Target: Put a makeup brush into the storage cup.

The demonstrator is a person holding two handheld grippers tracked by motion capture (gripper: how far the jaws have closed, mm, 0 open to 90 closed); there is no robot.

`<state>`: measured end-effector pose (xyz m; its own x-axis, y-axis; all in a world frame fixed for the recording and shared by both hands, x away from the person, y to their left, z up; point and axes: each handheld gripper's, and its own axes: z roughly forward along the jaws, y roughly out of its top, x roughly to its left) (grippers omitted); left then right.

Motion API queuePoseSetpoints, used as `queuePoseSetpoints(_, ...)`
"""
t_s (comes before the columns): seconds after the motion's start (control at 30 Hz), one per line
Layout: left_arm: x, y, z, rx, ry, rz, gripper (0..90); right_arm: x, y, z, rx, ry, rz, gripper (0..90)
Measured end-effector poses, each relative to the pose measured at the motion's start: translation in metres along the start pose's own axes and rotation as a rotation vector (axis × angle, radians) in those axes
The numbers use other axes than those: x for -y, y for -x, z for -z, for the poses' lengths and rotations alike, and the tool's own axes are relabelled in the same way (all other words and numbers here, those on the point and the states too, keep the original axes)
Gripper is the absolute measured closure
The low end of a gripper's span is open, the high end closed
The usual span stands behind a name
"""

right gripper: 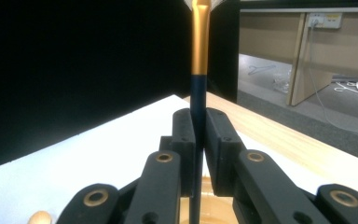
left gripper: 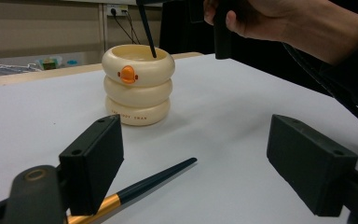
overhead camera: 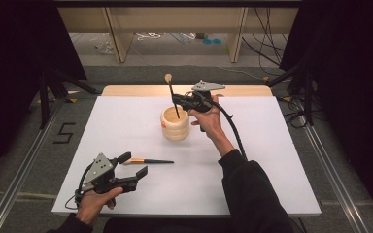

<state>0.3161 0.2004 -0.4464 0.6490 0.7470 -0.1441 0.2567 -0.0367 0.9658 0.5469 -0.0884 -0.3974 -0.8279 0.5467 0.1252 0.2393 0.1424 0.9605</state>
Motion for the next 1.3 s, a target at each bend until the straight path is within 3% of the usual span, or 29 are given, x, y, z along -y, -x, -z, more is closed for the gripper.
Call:
queuePoseSetpoints(0.8, 0.0, 0.0, 0.001, -0.004, -0.003, -0.003, 18.3, 0.016, -0.001, -0.009, 0.009, -0.038, -0.009, 83.0)
queuePoseSetpoints(0.83, 0.0, 0.0, 0.001, -0.004, -0.003, -0.003, 18.3, 0.017, -0.001, -0.011, -0.001, -0.021, -0.02, 82.9)
queuePoseSetpoints(1.17, 0.0, 0.0, 0.001, -0.003, -0.003, -0.002, 18.3, 0.022, 0.002, -0.008, 0.024, -0.073, -0.01, 82.9)
queuePoseSetpoints(1.3, 0.0, 0.0, 0.001, -0.001, 0.002, -0.001, 18.3, 0.024, 0.003, -0.01, 0.013, -0.053, -0.005, 80.6)
